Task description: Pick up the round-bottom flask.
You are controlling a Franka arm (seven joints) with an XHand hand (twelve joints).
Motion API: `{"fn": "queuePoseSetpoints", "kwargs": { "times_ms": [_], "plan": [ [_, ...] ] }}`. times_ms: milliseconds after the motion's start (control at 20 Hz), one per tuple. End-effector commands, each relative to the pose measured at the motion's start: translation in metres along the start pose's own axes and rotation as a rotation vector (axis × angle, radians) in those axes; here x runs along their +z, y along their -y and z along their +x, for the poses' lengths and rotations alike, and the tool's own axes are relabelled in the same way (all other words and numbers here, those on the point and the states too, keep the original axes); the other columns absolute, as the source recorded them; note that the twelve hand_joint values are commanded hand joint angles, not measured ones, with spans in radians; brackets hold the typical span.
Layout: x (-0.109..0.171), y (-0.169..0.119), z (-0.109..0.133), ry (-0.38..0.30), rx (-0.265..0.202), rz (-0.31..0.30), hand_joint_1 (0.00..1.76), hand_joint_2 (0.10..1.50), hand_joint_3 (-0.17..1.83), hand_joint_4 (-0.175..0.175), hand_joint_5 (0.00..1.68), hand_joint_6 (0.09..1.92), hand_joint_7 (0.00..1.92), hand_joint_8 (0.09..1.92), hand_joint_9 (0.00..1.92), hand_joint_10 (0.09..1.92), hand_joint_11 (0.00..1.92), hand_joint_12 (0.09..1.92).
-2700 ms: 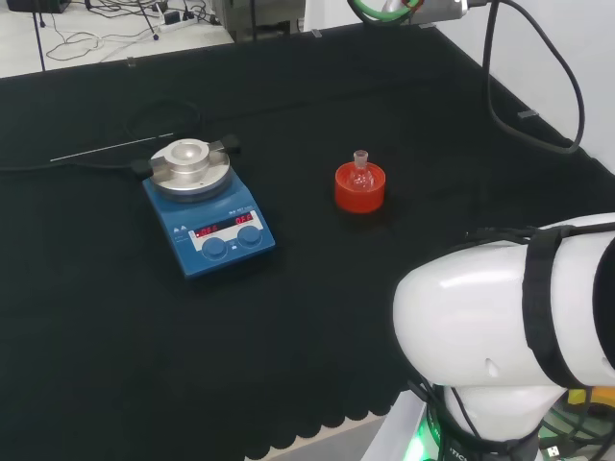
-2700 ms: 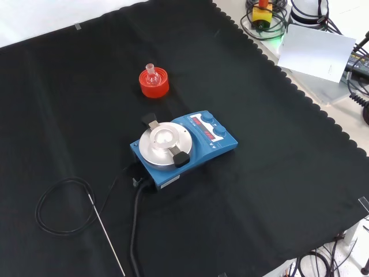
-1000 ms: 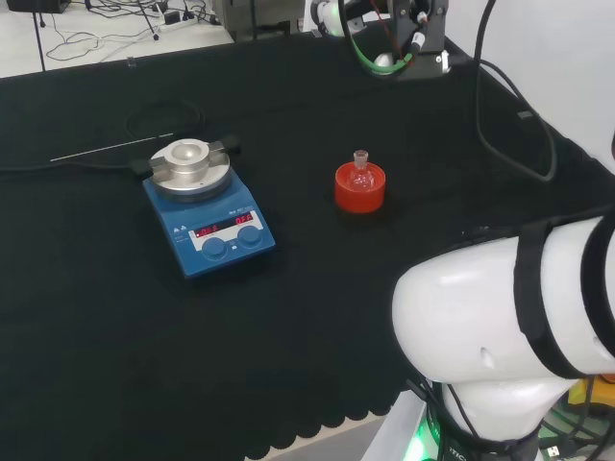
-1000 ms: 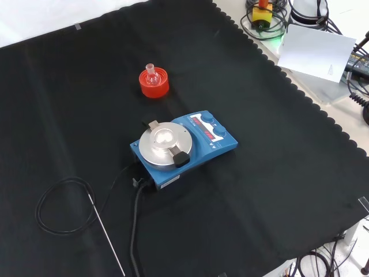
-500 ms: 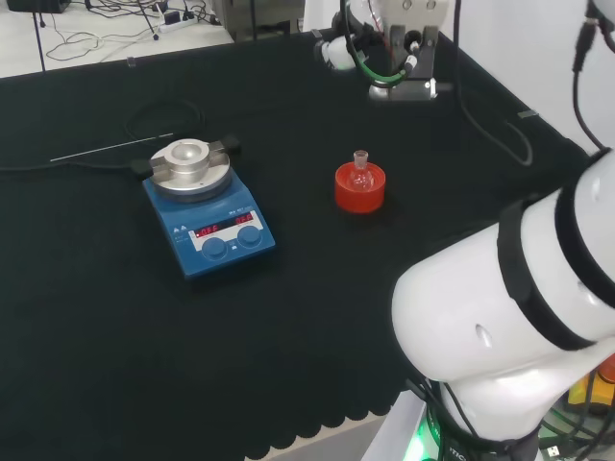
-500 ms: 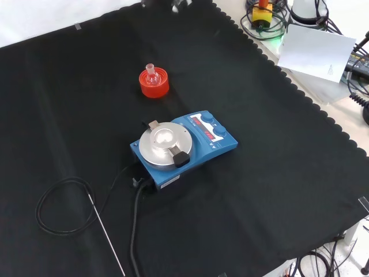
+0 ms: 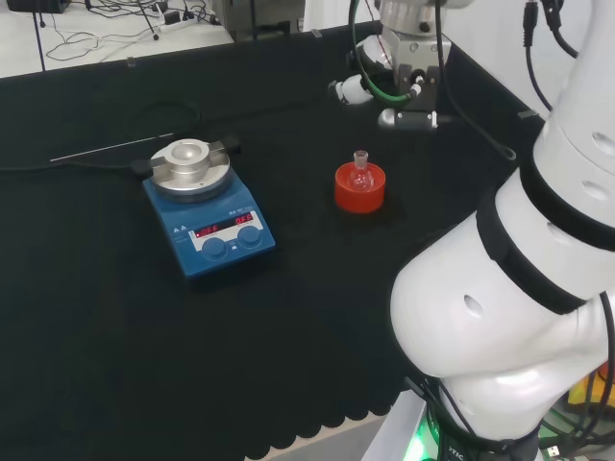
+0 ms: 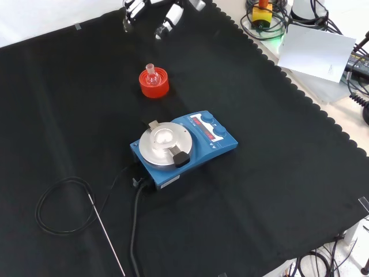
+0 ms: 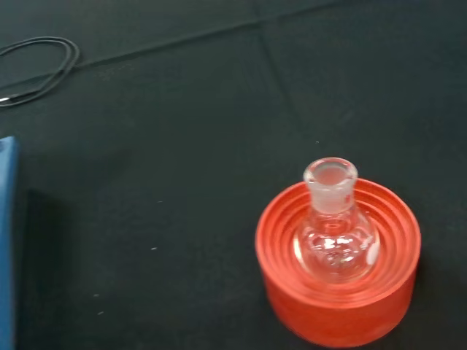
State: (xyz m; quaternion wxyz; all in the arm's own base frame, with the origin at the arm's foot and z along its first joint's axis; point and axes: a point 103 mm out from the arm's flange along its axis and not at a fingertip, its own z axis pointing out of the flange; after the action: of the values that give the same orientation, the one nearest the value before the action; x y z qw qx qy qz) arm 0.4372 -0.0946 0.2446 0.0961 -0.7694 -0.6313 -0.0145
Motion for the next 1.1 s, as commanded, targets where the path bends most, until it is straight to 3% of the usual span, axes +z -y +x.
{"fn": "queuePoseSetpoints", "kwargs": {
  "times_ms": [50,350,650,1100],
  "plan": [
    [0.026,-0.016,-0.032,-0.033,0.03,-0.02,0.64,0.92,0.29,-0.039,0.5,0.15,0.34,0.68,0.5,0.67,0.16,1.39],
    [0.058,-0.014,-0.045,-0.086,0.068,0.027,0.71,0.87,0.31,-0.037,0.57,0.18,0.35,0.69,0.52,0.67,0.18,1.39],
    [0.09,-0.012,-0.046,-0.108,0.071,0.074,0.79,0.73,0.47,-0.032,0.58,0.17,0.34,0.69,0.52,0.66,0.17,1.39],
    [0.115,-0.011,-0.048,-0.136,0.081,0.112,0.81,0.68,0.53,-0.028,0.6,0.18,0.34,0.7,0.52,0.66,0.16,1.39]
  ]
}}
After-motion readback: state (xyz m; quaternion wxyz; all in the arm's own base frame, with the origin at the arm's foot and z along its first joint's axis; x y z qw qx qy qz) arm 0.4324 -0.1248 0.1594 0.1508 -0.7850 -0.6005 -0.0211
